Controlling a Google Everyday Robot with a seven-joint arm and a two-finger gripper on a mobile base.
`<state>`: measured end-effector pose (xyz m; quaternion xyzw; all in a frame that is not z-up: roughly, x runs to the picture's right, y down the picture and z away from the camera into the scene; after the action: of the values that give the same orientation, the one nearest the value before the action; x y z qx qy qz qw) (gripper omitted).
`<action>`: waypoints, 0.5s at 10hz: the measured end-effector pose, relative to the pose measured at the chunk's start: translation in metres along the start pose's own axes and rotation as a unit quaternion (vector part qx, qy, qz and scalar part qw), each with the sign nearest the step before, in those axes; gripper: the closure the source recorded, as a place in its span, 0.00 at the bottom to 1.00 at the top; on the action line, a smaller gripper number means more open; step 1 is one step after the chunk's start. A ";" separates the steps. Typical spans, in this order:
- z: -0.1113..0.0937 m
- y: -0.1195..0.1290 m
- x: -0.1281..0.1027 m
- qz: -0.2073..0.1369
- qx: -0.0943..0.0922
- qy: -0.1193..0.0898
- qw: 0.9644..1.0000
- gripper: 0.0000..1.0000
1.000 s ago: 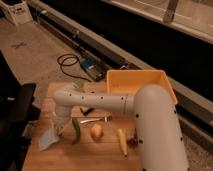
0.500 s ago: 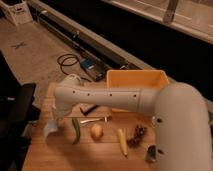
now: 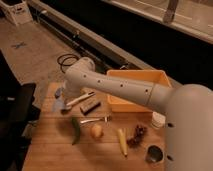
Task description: Place towel in plastic cup
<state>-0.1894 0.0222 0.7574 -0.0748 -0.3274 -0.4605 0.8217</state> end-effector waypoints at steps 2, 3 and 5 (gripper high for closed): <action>-0.022 -0.008 0.027 0.009 0.018 0.008 1.000 1.00; -0.027 -0.010 0.033 0.011 0.021 0.009 1.000 1.00; -0.027 -0.009 0.033 0.011 0.021 0.009 1.000 1.00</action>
<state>-0.1725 -0.0179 0.7550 -0.0571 -0.3288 -0.4453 0.8309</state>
